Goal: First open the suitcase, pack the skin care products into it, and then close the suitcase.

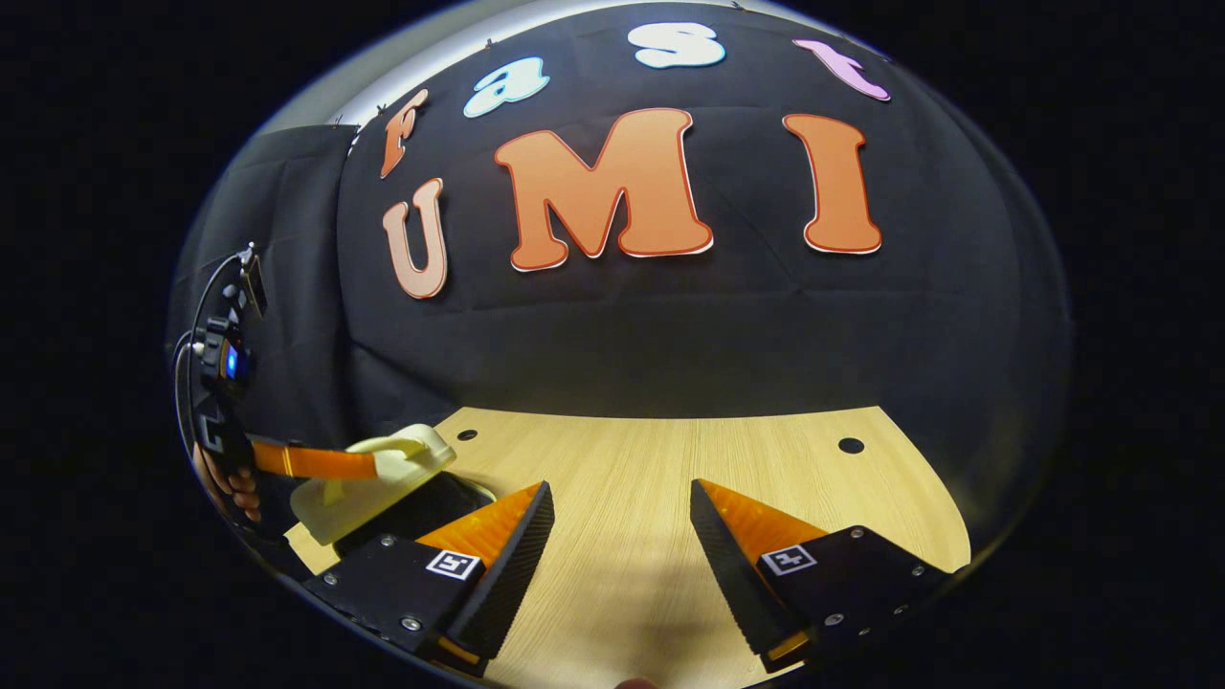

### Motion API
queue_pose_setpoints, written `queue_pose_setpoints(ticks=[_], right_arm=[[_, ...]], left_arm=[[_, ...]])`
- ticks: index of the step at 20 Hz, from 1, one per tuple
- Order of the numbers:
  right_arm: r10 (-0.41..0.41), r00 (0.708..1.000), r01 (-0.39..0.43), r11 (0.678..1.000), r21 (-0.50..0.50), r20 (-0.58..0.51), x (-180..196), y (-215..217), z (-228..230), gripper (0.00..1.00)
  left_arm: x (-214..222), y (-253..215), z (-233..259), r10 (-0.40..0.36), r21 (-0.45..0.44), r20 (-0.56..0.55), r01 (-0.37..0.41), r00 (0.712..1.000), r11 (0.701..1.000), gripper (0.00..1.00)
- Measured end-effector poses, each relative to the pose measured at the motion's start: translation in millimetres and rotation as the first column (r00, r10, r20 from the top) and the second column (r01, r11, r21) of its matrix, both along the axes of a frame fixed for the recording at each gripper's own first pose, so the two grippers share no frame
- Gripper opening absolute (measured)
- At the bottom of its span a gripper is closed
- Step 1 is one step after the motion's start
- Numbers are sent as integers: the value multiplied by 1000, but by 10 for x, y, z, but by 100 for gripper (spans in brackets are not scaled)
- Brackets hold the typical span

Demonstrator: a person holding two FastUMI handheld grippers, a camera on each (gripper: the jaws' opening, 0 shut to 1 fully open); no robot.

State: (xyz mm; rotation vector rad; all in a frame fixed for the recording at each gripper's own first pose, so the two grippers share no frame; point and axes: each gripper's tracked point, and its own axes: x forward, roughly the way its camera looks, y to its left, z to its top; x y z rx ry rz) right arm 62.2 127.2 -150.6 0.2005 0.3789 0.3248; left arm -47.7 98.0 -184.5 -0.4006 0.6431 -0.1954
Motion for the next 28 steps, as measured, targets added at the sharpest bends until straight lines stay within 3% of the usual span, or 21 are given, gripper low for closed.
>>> queue_pose_setpoints(ticks=[5,11,14,16,17,18,20,22,24,25,28], right_arm=[[-2,1000,2,1000,6,-6,12,-101,-50,91],[-9,1000,9,1000,10,-3,-2,-137,-44,91],[-18,1000,18,1000,8,20,4,-154,5,91],[-32,998,33,999,-14,50,3,-173,80,91],[-34,997,36,999,-32,70,5,-183,120,92],[-41,995,46,998,-52,90,9,-196,158,92],[-44,991,53,996,-66,123,18,-183,270,92],[-45,988,54,997,-57,148,29,-152,387,91],[-50,983,58,997,-44,174,50,-136,516,91],[-54,980,63,997,-38,192,65,-135,580,91],[-69,968,82,996,-47,241,96,-153,734,91]], left_arm=[[-54,-307,-422,-58,30,-90,61,994,998,6],[-48,-431,-672,-69,99,-142,84,987,992,5],[-87,-489,-768,-86,139,-160,109,983,984,13],[-60,-580,-709,-82,108,-142,97,987,989,18],[-39,-624,-612,-88,99,-112,99,990,990,34],[1,-643,-539,-89,104,-86,98,992,990,38],[95,-675,-385,-81,119,-39,85,996,989,59],[138,-725,-177,-65,110,14,63,998,992,63],[234,-688,78,-35,138,89,23,995,990,85],[282,-651,218,-21,167,127,-1,992,986,91],[339,-472,551,31,236,244,-91,969,967,91]])
